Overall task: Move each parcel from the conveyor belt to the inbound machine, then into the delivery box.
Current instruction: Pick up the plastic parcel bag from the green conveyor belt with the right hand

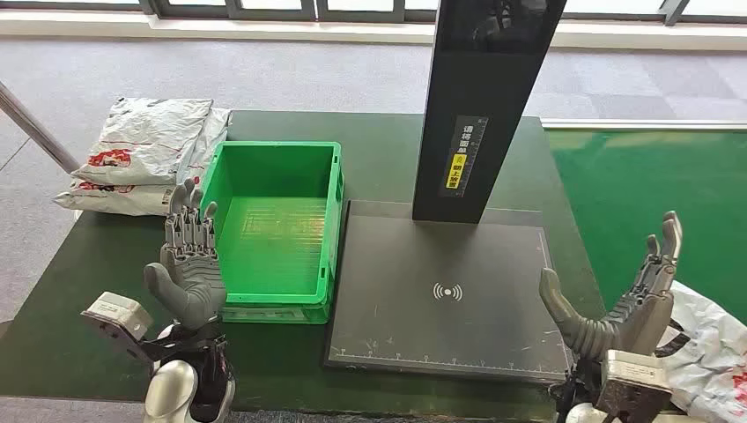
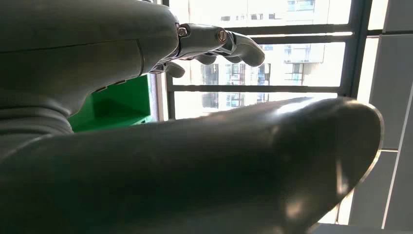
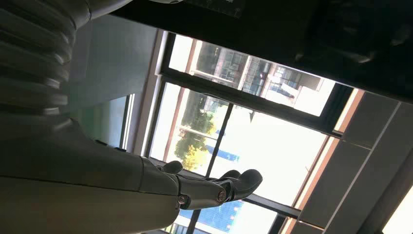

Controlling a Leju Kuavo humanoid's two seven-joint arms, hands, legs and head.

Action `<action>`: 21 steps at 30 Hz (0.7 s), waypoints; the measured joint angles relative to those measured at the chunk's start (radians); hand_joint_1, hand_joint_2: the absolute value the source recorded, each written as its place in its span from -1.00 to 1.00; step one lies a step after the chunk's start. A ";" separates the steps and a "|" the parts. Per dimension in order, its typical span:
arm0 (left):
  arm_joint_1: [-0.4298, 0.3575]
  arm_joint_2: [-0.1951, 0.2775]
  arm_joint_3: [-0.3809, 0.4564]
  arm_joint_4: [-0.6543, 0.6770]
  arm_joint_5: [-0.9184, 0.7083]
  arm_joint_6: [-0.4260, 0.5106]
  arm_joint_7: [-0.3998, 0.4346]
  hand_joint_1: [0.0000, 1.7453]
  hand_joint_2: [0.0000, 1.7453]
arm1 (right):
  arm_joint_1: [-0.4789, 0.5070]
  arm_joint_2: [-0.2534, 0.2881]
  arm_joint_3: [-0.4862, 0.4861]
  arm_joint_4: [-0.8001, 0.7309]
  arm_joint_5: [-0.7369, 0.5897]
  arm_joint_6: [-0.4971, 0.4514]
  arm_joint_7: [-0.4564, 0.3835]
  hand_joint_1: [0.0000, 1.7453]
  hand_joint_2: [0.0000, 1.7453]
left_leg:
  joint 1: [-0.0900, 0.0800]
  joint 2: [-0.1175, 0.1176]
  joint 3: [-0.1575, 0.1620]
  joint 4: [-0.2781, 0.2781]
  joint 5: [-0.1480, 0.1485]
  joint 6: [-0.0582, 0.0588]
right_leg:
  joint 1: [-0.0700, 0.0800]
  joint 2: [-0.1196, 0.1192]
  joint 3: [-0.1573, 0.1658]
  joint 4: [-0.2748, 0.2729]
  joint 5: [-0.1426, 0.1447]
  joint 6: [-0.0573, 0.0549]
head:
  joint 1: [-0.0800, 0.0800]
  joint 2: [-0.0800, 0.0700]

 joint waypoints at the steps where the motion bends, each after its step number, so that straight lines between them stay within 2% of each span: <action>1: 0.000 0.000 0.000 0.001 -0.001 -0.002 0.000 -1.00 -1.00 | 0.001 0.000 0.000 0.000 -0.001 -0.001 -0.001 -1.00 1.00 | 0.000 0.000 0.000 0.000 0.000 0.000 | 0.000 0.000 0.000 0.000 0.000 0.000 | 0.000 0.000; 21: 0.001 0.001 -0.006 0.010 0.004 -0.006 -0.004 -1.00 -1.00 | 0.007 0.000 0.000 0.000 -0.027 -0.011 -0.008 -1.00 1.00 | 0.000 0.000 0.000 0.000 0.000 0.000 | 0.000 0.000 0.000 0.000 0.000 0.000 | 0.000 0.000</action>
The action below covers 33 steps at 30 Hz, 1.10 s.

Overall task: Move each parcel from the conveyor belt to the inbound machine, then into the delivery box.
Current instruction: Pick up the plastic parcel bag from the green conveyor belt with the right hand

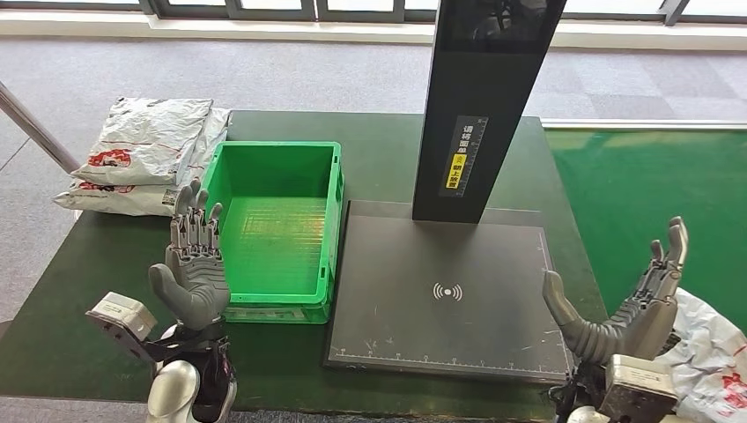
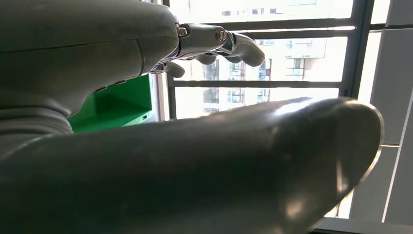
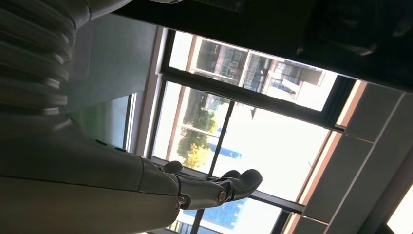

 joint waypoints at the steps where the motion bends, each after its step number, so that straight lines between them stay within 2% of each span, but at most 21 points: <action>1: 0.000 0.000 0.000 0.000 0.000 0.000 0.000 -1.00 -1.00 | 0.000 0.000 0.000 0.000 -0.002 0.000 0.000 -1.00 1.00 | 0.000 0.000 0.000 0.000 0.000 0.000 | 0.000 0.000 0.000 0.000 0.000 0.000 | 0.000 0.000; 17: 0.001 0.001 0.000 0.004 -0.003 0.000 -0.002 -1.00 -1.00 | 0.000 0.000 0.000 0.000 0.004 0.003 0.000 -1.00 1.00 | 0.000 0.000 0.000 0.000 0.000 0.000 | 0.000 0.000 0.000 0.000 0.000 0.000 | 0.000 0.000; 20: 0.002 0.001 0.000 0.003 -0.004 0.000 -0.002 -1.00 -1.00 | -0.001 0.000 0.000 0.000 0.049 0.004 0.028 -1.00 1.00 | 0.000 0.000 0.000 0.000 0.000 0.000 | 0.000 0.000 0.000 0.000 0.000 0.000 | 0.000 0.000; 24: 0.021 0.001 0.000 -0.008 -0.006 0.000 -0.005 -1.00 -1.00 | -0.006 -0.008 -0.015 0.008 0.303 -0.018 0.194 -1.00 1.00 | 0.000 0.000 0.000 0.000 0.000 0.000 | 0.000 0.000 0.000 0.000 0.000 0.000 | 0.000 0.000; 29: 0.069 0.001 0.002 -0.039 -0.013 -0.003 -0.017 -1.00 -1.00 | 0.002 -0.044 -0.108 0.017 0.728 -0.037 0.429 -1.00 1.00 | 0.000 -0.001 0.000 0.000 -0.001 0.001 | 0.000 -0.001 0.001 -0.001 0.000 0.001 | 0.000 0.000; 31: 0.089 0.002 0.002 -0.047 -0.016 -0.006 -0.024 -1.00 -1.00 | 0.017 -0.066 -0.157 0.025 0.851 -0.053 0.505 -1.00 1.00 | 0.000 -0.001 0.000 0.000 -0.002 0.002 | 0.000 -0.002 0.001 -0.001 -0.001 0.001 | 0.000 0.000; 33: 0.107 0.003 0.002 -0.051 -0.017 -0.006 -0.033 -1.00 -1.00 | 0.031 -0.087 -0.210 0.043 0.919 -0.066 0.542 -1.00 1.00 | 0.000 -0.001 0.000 0.000 -0.002 0.002 | 0.000 -0.002 0.001 -0.001 -0.001 0.002 | 0.000 0.000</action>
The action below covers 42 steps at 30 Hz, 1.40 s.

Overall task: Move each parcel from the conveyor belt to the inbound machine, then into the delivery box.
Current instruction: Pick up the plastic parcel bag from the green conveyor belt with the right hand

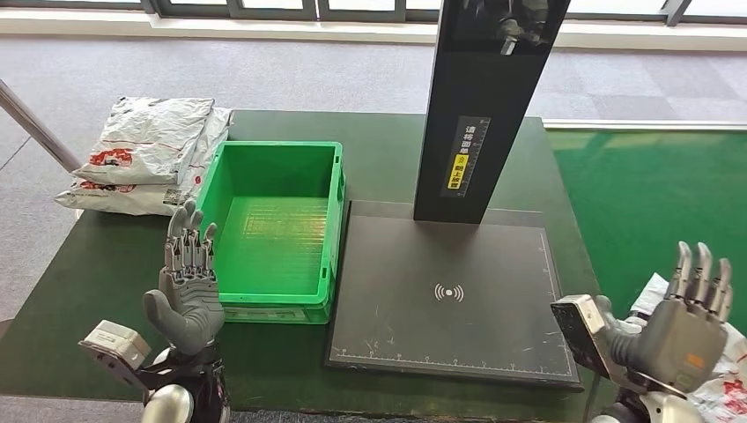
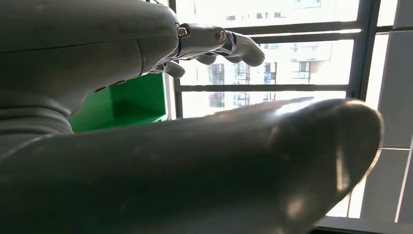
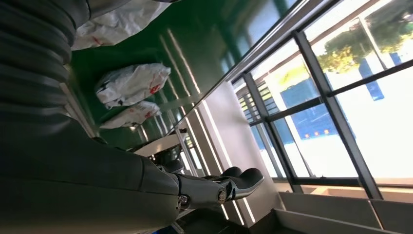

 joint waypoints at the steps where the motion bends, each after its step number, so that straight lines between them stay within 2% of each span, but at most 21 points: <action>1: 0.008 0.001 0.000 -0.002 0.000 0.002 -0.005 -1.00 -1.00 | 0.003 -0.010 -0.028 0.014 0.016 0.000 0.009 -1.00 1.00 | 0.000 0.000 0.000 0.000 0.000 0.000 | 0.000 0.000 0.000 0.000 0.000 0.000 | 0.000 0.000; 6: 0.039 0.012 0.000 -0.012 0.001 0.016 -0.023 -1.00 -1.00 | 0.001 -0.060 -0.124 0.109 0.029 0.043 0.029 -1.00 1.00 | 0.000 0.000 0.000 0.000 -0.001 0.000 | 0.000 0.000 0.000 0.000 0.000 0.000 | 0.000 0.000; 12: 0.058 0.023 0.000 -0.029 0.002 0.037 -0.030 -1.00 -1.00 | -0.033 -0.120 -0.145 0.232 0.005 0.134 0.079 -1.00 1.00 | 0.000 0.000 0.000 0.000 -0.001 0.000 | 0.000 0.001 0.000 0.000 0.000 0.000 | 0.000 0.000; 18: 0.064 0.032 0.000 -0.041 0.006 0.049 -0.030 -1.00 -1.00 | -0.079 -0.177 -0.171 0.361 -0.010 0.155 0.109 -1.00 1.00 | 0.000 0.000 0.000 0.000 -0.001 0.000 | 0.000 0.001 0.000 0.000 0.000 0.000 | 0.000 0.000; 24: 0.068 0.042 0.000 -0.040 0.016 0.059 -0.030 -1.00 -1.00 | -0.159 -0.254 -0.216 0.577 -0.062 0.146 0.089 -1.00 1.00 | -0.001 0.000 0.000 0.000 -0.001 0.000 | 0.000 0.001 0.000 0.000 0.000 0.001 | 0.000 0.000; 30: 0.062 0.054 0.000 -0.032 0.033 0.072 -0.030 -1.00 -1.00 | -0.273 -0.351 -0.230 0.863 -0.109 0.116 0.043 -1.00 1.00 | -0.001 0.001 0.001 0.000 -0.001 0.001 | -0.001 0.001 0.000 0.000 0.000 0.001 | 0.000 0.000; 39: 0.060 0.062 0.000 -0.031 0.033 0.097 -0.019 -1.00 -1.00 | -0.411 -0.451 -0.230 1.189 0.008 0.130 0.227 -1.00 1.00 | -0.001 0.000 0.002 0.000 -0.001 0.001 | -0.001 0.000 0.002 0.000 0.000 0.001 | 0.000 0.000; 42: 0.060 0.063 0.000 -0.030 0.032 0.100 -0.018 -1.00 -1.00 | -0.439 -0.472 -0.230 1.254 0.022 0.161 0.226 0.50 1.00 | -0.001 0.000 0.004 0.000 -0.002 0.002 | 0.000 0.000 0.005 -0.002 -0.001 0.003 | 0.000 0.000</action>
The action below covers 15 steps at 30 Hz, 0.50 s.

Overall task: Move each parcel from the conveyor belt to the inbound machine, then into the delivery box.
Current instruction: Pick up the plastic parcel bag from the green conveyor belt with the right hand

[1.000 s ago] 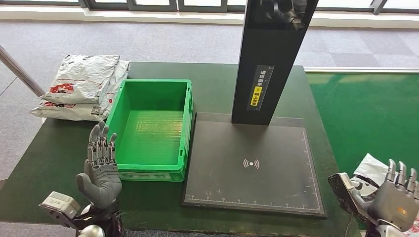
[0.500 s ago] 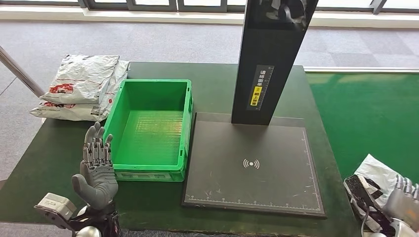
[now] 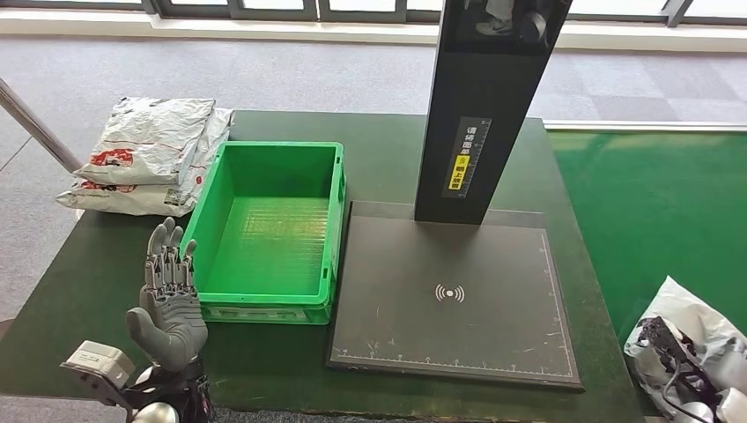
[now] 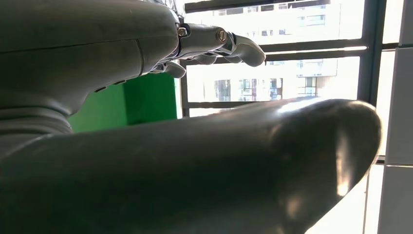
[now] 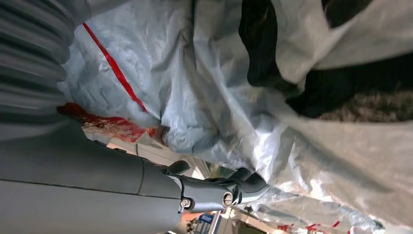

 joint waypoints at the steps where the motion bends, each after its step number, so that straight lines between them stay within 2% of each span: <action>1: 0.000 0.000 0.000 0.001 0.000 0.001 0.000 -1.00 -1.00 | -0.007 -0.003 0.000 0.016 0.004 0.016 -0.011 1.00 1.00 | 0.001 0.000 0.001 0.000 0.000 0.000 | 0.000 0.000 0.001 -0.001 0.000 0.000 | 0.000 0.000; 5: -0.005 0.001 0.000 0.011 -0.001 0.004 0.005 -1.00 -1.00 | -0.023 -0.004 0.000 0.061 0.014 0.082 -0.069 1.00 1.00 | 0.003 0.001 0.007 0.000 -0.003 0.001 | 0.003 0.001 0.009 -0.005 -0.001 0.001 | 0.000 0.000; 9: -0.012 0.001 0.000 0.020 -0.002 0.003 0.008 -1.00 -1.00 | -0.028 -0.001 0.001 0.088 0.016 0.103 -0.098 1.00 1.00 | 0.004 0.001 0.009 0.000 -0.002 0.002 | 0.003 0.001 0.013 -0.008 0.000 0.003 | 0.000 0.000; 12: -0.013 0.001 0.000 0.026 -0.006 -0.004 0.011 -1.00 -1.00 | -0.021 0.014 0.002 0.078 0.002 0.054 -0.146 1.00 1.00 | 0.003 0.000 0.009 0.000 -0.001 0.004 | 0.003 0.001 0.014 -0.009 0.003 0.006 | 0.001 0.000; 15: -0.014 0.001 0.000 0.028 -0.010 -0.013 0.014 -1.00 -1.00 | 0.007 0.052 0.008 0.012 -0.014 -0.005 -0.167 1.00 1.00 | 0.002 0.000 0.008 0.000 -0.001 0.005 | 0.002 0.001 0.014 -0.009 0.004 0.007 | 0.000 0.000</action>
